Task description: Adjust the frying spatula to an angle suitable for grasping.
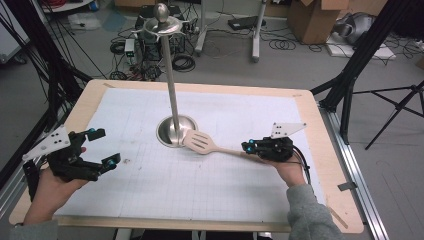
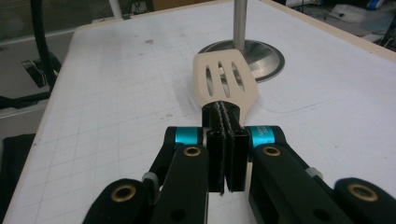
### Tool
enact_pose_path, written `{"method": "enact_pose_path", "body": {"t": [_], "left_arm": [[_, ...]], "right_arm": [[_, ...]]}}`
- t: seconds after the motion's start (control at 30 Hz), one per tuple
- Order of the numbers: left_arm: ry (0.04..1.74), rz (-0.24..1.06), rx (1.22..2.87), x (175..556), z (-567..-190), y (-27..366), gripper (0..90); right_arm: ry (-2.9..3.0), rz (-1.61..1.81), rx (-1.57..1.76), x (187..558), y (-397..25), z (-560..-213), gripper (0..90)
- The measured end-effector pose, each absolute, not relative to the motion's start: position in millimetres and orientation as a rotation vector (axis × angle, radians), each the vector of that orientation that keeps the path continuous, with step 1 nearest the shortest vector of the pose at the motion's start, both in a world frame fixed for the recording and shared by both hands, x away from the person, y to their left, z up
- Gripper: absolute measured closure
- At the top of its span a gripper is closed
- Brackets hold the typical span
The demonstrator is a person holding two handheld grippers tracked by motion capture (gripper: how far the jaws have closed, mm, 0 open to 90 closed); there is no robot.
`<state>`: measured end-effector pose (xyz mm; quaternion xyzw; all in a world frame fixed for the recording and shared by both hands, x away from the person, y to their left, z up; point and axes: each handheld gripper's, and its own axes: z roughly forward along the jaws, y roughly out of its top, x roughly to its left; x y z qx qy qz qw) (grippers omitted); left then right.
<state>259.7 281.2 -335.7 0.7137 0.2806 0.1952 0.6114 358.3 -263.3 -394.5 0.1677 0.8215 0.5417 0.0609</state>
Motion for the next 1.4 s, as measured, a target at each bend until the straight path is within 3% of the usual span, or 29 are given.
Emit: {"method": "enact_pose_path", "body": {"t": [1.4], "left_arm": [[0.663,0.430,1.649,262.1,-341.4,283.3,1.7]], "right_arm": [[2.552,1.504,0.580,394.1,-219.2,-426.6,89.5]]}}
